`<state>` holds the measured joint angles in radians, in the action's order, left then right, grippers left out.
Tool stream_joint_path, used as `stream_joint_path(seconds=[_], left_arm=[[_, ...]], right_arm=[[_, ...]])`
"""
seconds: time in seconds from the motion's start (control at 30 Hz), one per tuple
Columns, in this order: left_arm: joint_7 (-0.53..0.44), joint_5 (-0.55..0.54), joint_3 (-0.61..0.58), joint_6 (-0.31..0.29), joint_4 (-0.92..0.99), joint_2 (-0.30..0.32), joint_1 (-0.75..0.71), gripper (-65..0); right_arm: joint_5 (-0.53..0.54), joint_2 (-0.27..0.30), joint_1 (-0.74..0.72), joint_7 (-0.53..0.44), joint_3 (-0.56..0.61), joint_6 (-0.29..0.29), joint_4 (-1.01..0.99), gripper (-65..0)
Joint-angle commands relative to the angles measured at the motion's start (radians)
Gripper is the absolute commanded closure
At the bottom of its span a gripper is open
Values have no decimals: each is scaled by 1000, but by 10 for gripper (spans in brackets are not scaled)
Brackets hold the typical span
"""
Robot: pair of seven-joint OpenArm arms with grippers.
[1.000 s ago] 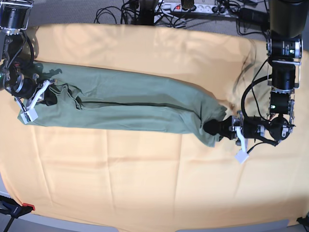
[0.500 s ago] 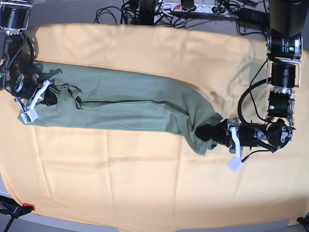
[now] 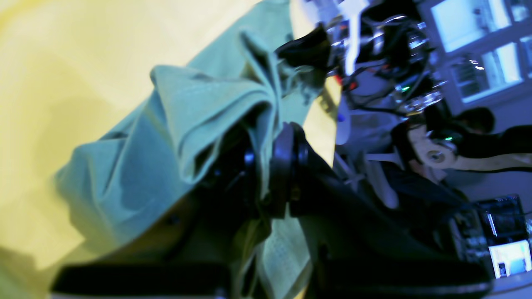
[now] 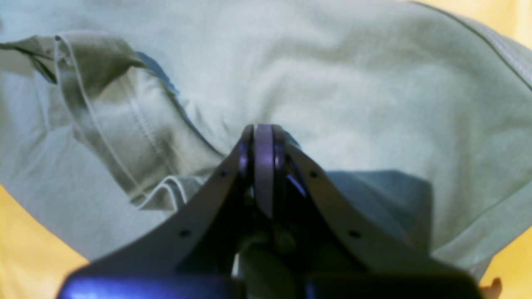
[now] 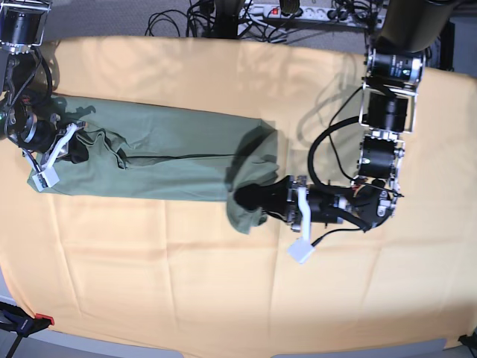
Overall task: Fold the T-shirt properly
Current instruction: 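Carry the strip end with the left gripper toward the right gripper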
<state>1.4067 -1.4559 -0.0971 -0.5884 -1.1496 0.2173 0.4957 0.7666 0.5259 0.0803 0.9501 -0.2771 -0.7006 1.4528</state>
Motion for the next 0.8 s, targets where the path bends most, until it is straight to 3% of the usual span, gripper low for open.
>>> stream_joint_path(seconds=[0.0, 0.3, 0.4, 0.5, 0.53, 0.67, 0.7, 0.77], left_arm=[[-10, -28, 6, -19, -6, -11, 31, 0], [-10, -28, 6, -89, 0, -119, -13, 0], [-10, 37, 6, -110, 0, -135, -48, 0], [-84, 49, 6, -110, 0, -134, -79, 0], [-105, 48, 6, -110, 0, -134, -84, -37], [-126, -22, 6, -110, 0, -141, -89, -324], [-124, -28, 6, -87, 0, -145, -88, -358], [-122, -28, 6, -74, 0, -149, -88, -365]], right_arm=[[-17, 18, -8, 11, -5, 2, 9, 0], [-16, 18, -8, 14, -5, 2, 9, 0], [-17, 18, -8, 14, -5, 2, 9, 0], [-17, 18, -8, 14, -5, 2, 9, 0], [-17, 18, -8, 14, -5, 2, 9, 0], [-16, 18, -8, 14, -5, 2, 9, 0], [-16, 18, -8, 14, -5, 2, 9, 0], [-16, 18, -8, 14, -5, 2, 9, -11]])
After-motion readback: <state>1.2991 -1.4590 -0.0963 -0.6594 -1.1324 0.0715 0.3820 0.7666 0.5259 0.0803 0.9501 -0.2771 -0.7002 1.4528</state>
